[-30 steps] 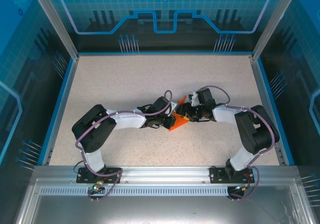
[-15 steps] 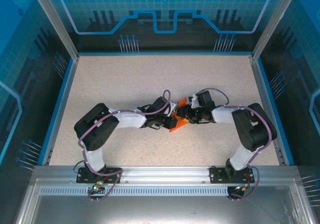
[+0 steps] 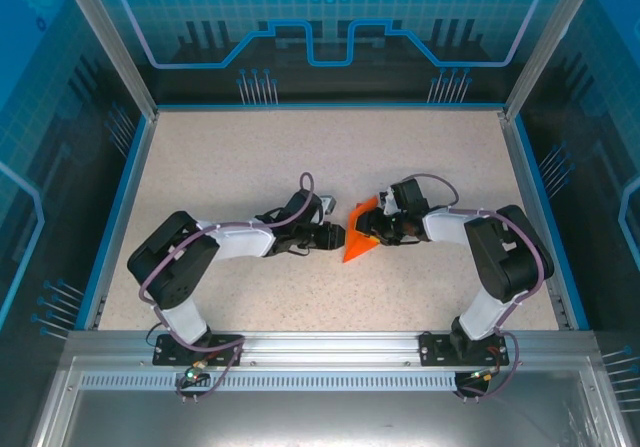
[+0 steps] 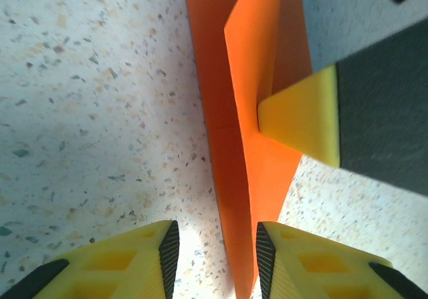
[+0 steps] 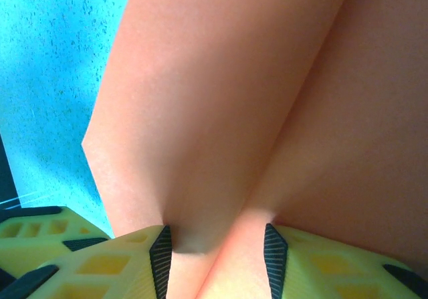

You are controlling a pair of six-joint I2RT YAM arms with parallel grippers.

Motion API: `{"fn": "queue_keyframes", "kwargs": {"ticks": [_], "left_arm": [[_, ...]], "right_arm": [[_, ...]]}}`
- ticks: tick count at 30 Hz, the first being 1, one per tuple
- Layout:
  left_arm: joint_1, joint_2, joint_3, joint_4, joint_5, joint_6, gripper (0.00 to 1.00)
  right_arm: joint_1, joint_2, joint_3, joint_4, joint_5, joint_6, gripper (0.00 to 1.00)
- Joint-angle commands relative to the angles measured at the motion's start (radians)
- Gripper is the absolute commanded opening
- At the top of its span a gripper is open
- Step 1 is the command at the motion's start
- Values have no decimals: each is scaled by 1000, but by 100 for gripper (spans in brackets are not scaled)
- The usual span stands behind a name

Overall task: Fold a paper plane with a square sheet of paper (pick it up from the middle)
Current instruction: Fourth fold the wing at the center of the table.

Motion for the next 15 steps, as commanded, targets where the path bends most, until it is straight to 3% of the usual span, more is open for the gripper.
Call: {"fn": "queue_keyframes", "kwargs": {"ticks": [1,5,15], "left_arm": [[7,-18,-20,75,56,-91,38],[7,2,-30,161,112,-137,38],[-1,64,-17,259,132,-232,31]], "right_arm": [[-2,37,-2,-108,91,4,43],[-3,39,1,-120,102,7,42],[-2,49,3,-136,119,10,35]]}}
